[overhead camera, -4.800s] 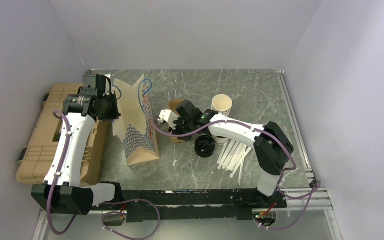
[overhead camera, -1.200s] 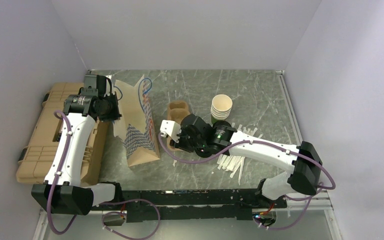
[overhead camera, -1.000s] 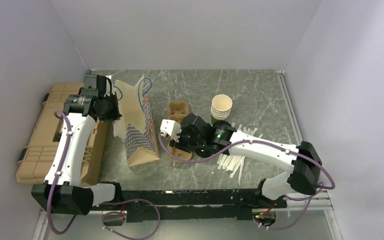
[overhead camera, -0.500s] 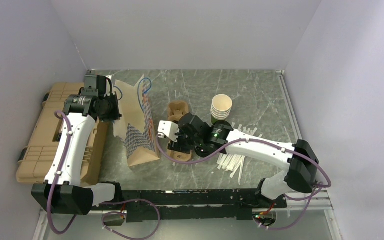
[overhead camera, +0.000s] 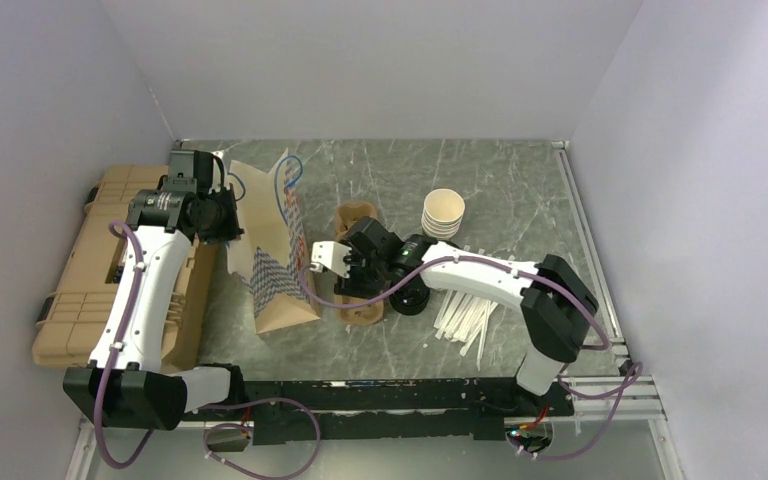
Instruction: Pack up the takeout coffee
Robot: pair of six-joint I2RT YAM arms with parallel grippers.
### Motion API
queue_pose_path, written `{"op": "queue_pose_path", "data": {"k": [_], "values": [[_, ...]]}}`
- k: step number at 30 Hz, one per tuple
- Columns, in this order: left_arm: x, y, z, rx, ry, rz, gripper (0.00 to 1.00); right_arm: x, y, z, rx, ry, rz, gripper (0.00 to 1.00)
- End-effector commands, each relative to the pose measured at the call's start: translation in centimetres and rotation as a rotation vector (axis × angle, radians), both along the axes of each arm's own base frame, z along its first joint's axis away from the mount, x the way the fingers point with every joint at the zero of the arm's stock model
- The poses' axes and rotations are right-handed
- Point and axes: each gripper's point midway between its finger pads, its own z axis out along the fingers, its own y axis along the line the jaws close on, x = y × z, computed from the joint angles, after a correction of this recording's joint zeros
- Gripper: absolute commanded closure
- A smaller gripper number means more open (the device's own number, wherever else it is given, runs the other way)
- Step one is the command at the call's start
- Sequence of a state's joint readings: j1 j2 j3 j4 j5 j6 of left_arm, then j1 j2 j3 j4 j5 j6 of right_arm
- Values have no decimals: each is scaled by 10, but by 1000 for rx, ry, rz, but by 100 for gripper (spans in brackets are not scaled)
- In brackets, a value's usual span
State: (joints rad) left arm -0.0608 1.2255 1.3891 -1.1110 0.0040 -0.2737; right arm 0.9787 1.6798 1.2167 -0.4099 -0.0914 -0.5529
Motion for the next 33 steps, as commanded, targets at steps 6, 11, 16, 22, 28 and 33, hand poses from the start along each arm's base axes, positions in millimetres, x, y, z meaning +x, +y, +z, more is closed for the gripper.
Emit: {"op": "queue_pose_path", "data": {"k": [6,11,16,22,28,33], "values": [[2,-1,7,-3,-41,-22,100,8,25,12,54,-17,53,38],[0,-1,7,-2,-40,-22,100,14,20,1,27,-35,34,39],[0,-1,8,-1,-39,-22,100,18,20,-3,26,-35,26,43],[-1,0,8,2,-36,-19,100,22,18,-9,3,-30,16,49],[-1,0,7,4,-36,-19,100,23,16,-4,10,-34,6,61],[-1,0,8,3,-36,-18,100,25,14,12,30,-59,-9,67]]}}
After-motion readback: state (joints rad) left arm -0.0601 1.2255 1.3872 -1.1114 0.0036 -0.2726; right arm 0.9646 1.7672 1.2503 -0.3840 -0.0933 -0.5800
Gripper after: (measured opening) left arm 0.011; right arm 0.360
